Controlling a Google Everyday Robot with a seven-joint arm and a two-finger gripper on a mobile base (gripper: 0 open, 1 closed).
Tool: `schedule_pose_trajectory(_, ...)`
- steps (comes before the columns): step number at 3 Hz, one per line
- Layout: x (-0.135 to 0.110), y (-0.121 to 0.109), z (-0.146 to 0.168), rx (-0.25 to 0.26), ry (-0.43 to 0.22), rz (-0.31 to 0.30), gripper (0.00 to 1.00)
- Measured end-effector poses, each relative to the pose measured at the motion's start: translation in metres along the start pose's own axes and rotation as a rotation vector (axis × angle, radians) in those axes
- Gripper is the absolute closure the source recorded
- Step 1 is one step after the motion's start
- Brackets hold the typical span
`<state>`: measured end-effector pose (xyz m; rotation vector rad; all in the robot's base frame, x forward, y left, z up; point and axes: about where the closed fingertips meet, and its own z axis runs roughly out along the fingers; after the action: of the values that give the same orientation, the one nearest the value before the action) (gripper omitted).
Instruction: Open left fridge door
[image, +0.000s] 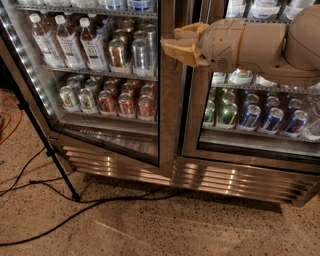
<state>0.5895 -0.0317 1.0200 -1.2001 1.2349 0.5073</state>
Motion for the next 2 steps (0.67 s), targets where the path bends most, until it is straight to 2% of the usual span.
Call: schedule_pose_trajectory(2, -0.0056, 0.0086, 0.0019, -0.011, -0.01, 0.001, 1.0)
